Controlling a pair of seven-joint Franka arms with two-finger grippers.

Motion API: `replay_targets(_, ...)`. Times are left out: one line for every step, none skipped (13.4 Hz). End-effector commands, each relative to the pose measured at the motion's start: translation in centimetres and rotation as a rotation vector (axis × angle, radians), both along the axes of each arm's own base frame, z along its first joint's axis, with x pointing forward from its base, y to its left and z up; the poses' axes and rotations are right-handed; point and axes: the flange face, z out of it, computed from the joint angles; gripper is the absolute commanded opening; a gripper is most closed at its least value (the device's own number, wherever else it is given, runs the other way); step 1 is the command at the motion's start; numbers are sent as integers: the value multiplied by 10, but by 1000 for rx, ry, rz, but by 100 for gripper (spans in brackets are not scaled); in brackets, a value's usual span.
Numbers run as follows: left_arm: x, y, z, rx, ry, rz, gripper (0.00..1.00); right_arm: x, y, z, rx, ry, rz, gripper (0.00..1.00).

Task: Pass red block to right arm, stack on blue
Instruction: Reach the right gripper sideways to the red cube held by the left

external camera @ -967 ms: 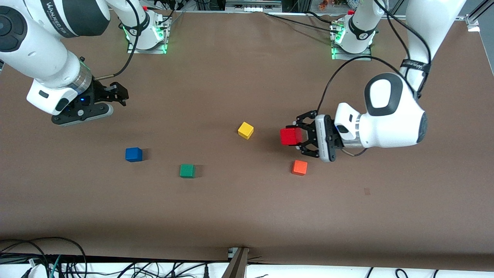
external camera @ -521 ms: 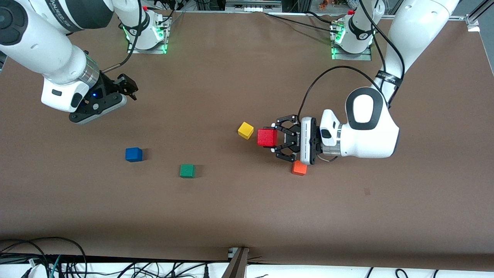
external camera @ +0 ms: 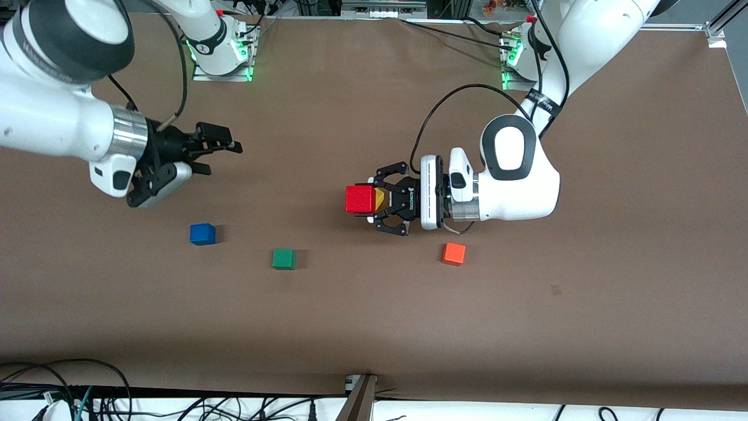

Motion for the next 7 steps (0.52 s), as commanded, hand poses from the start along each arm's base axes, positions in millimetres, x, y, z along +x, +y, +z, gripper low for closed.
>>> replay_targets(7,2,4,-36,-37,9,0,18,0,-18,168,96,-97,100)
replay_targets(7,2,3,-39,-33,11,0,23,1,-27,229,140,-136,100)
replay_targets(7,2,3,-38,-34,10,0,27,6,-34,298,176,-168,100)
replay_targets(7,2,3,-38,-34,10,0,33,10,-44,367,212,-196,100)
replay_targets(7,2,3,-39,-33,11,0,39,13,-52,438,240,-232,100)
replay_targets(7,2,3,-39,-33,11,0,45,16,-63,502,266,-264,100)
replay_targets(6,2,3,-39,-32,9,0,51,20,-73,558,283,-300,100)
